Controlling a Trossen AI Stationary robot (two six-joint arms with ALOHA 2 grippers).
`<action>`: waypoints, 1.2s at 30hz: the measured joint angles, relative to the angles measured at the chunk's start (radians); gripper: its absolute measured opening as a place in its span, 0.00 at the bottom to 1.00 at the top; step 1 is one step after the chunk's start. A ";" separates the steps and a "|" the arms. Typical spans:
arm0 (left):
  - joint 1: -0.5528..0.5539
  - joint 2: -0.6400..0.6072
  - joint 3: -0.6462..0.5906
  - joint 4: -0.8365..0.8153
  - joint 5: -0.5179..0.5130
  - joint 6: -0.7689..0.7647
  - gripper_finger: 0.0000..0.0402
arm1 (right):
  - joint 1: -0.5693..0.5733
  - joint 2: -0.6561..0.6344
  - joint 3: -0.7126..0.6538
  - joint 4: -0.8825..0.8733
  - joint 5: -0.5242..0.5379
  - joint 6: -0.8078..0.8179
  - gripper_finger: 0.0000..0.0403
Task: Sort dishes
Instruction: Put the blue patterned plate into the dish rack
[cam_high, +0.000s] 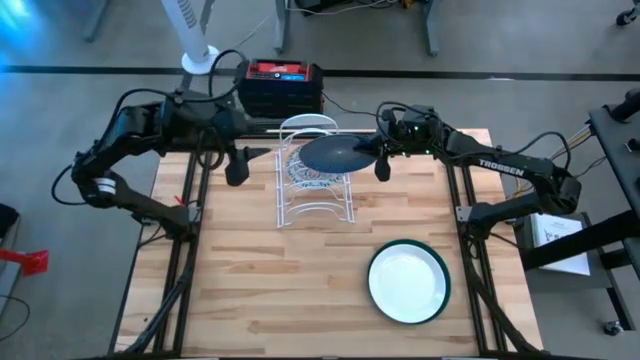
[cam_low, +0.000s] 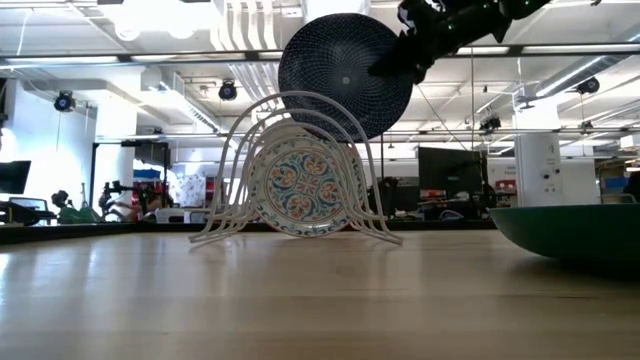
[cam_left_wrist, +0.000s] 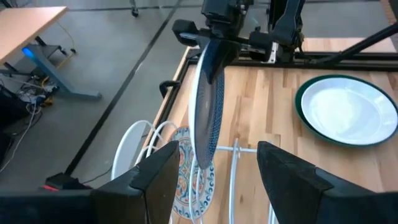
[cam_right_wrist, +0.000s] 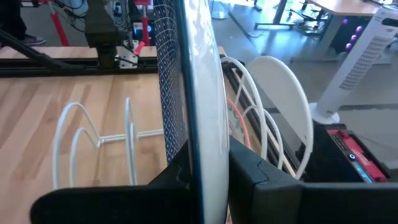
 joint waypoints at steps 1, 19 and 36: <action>0.000 -0.016 -0.024 0.013 -0.002 -0.006 0.51 | 0.003 0.000 0.000 0.000 0.000 -0.001 0.07; 0.000 -0.163 -0.223 0.134 -0.027 -0.081 0.51 | 0.034 0.102 -0.002 0.049 0.011 -0.011 0.07; 0.000 -0.161 -0.223 0.136 -0.042 -0.082 0.51 | 0.047 0.179 -0.003 0.049 0.010 -0.034 0.07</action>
